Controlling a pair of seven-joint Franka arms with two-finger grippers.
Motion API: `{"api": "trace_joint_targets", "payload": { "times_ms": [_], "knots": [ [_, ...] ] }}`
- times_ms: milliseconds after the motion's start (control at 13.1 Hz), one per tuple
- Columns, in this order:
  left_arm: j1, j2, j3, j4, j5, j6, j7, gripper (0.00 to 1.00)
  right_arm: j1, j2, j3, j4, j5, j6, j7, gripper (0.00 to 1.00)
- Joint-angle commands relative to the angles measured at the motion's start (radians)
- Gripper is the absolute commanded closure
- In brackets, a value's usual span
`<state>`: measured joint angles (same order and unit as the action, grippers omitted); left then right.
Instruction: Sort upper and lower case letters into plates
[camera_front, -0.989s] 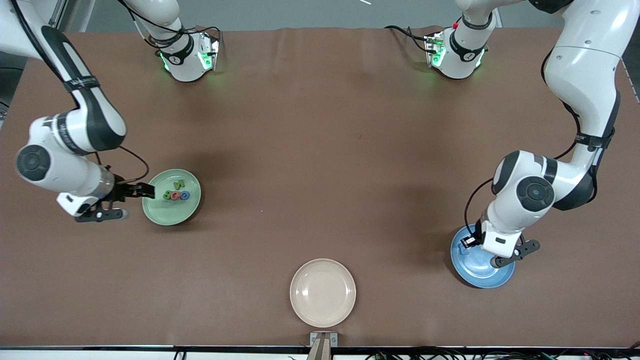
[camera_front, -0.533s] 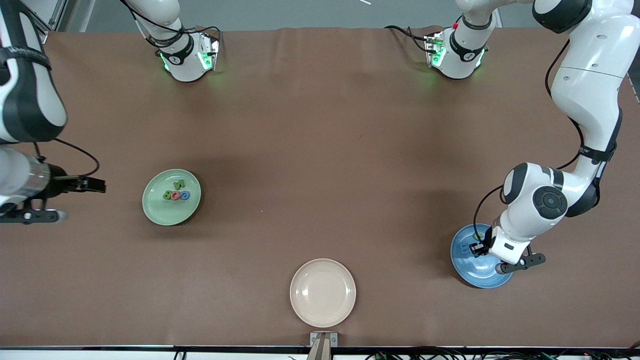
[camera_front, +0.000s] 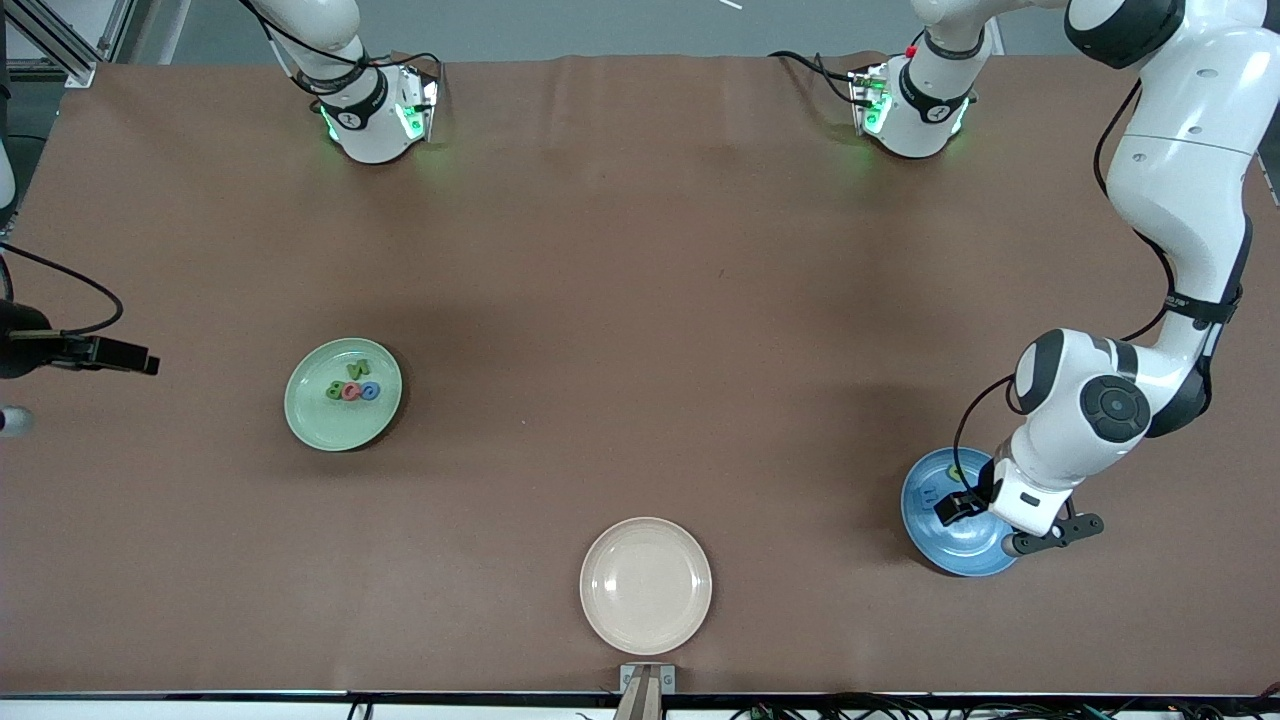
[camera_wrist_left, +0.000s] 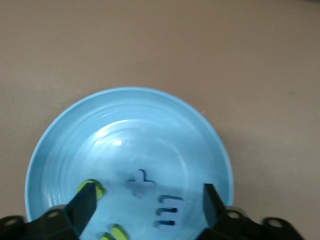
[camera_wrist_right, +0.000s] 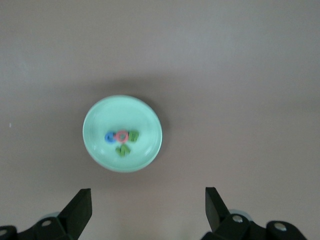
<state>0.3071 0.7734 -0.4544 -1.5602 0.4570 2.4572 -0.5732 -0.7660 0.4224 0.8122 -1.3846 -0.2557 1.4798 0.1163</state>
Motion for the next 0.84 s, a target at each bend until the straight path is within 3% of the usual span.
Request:
{"api": "trace_joint_targets", "payload": {
  "times_ms": [0,228,304,609,761],
  "knots": [
    [0.004,-0.145,-0.030,-0.011,-0.024,-0.168,0.024,0.00,-0.006,-0.011,0.008,0.038,0.021,-0.061,0.003,0.00],
    [0.004,-0.273,-0.040,-0.004,-0.087,-0.332,0.033,0.00,0.029,-0.117,-0.002,0.004,0.027,-0.062,0.008,0.00],
    [0.006,-0.325,-0.040,-0.003,-0.124,-0.387,0.038,0.00,0.071,-0.144,-0.037,-0.020,0.029,-0.061,0.009,0.00],
    [0.004,-0.491,-0.052,-0.003,-0.144,-0.625,0.081,0.00,0.279,-0.250,-0.292,-0.051,0.134,-0.059,0.002,0.00],
    [0.003,-0.567,-0.061,-0.003,-0.181,-0.707,0.116,0.00,0.349,-0.281,-0.353,-0.063,0.134,-0.061,-0.003,0.00]
  ]
}}
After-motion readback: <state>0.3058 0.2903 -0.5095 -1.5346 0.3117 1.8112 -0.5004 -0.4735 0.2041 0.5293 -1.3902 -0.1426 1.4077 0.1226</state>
